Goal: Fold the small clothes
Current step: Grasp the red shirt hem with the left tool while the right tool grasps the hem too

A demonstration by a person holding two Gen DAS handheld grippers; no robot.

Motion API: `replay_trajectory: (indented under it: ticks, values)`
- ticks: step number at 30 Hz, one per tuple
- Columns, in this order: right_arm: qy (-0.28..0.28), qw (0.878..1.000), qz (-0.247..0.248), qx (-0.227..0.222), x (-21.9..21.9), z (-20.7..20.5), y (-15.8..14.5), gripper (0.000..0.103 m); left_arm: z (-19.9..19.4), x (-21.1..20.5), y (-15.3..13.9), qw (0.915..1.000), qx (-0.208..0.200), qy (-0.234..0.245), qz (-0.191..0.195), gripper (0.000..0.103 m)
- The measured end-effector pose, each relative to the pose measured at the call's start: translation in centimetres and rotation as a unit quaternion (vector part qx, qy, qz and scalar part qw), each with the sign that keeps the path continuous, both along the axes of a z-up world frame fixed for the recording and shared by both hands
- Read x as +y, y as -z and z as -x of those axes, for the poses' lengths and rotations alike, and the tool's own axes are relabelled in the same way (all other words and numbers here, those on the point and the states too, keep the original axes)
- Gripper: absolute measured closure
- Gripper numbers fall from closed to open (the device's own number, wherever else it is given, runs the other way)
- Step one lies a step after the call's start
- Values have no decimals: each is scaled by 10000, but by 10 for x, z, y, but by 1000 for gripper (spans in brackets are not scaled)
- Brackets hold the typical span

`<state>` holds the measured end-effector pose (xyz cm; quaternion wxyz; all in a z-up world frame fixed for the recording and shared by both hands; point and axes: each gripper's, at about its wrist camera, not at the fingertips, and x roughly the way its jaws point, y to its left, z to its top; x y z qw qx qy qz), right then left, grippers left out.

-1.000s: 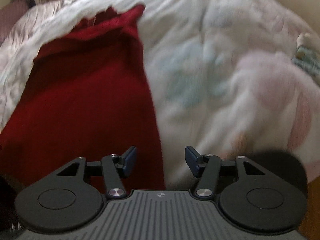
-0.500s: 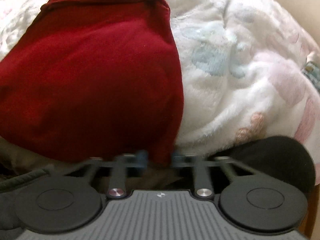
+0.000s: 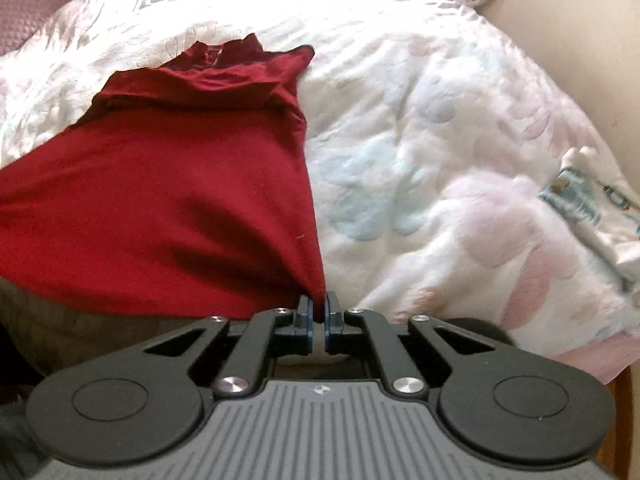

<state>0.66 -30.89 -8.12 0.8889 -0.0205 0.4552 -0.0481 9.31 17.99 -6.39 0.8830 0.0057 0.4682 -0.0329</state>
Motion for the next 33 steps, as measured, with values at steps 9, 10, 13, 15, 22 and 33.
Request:
replay_trajectory:
  ticks: [9,10,13,15,22,33]
  values:
    - [167,9978,-90,632,-3,16,33,103,33,27,46,9947,700,-743,-119,103]
    - [202,9976,-68,657,-4,16,36,103,31,24,48,9955,673,-667,-100,103]
    - [267,9981,-2,549,-2,15,37,103,21,9,53,9977,568,-355,-47,92]
    - [317,9988,-23,376,0,14,34,94,12,0,56,9985,511,-201,22,58]
    - [457,9986,-253,68,3,-3,38,43,-14,-23,80,9968,786,14,119,58]
    - [484,9935,-153,1017,9,-43,96,38,-25,-27,108,9921,1121,2,569,75]
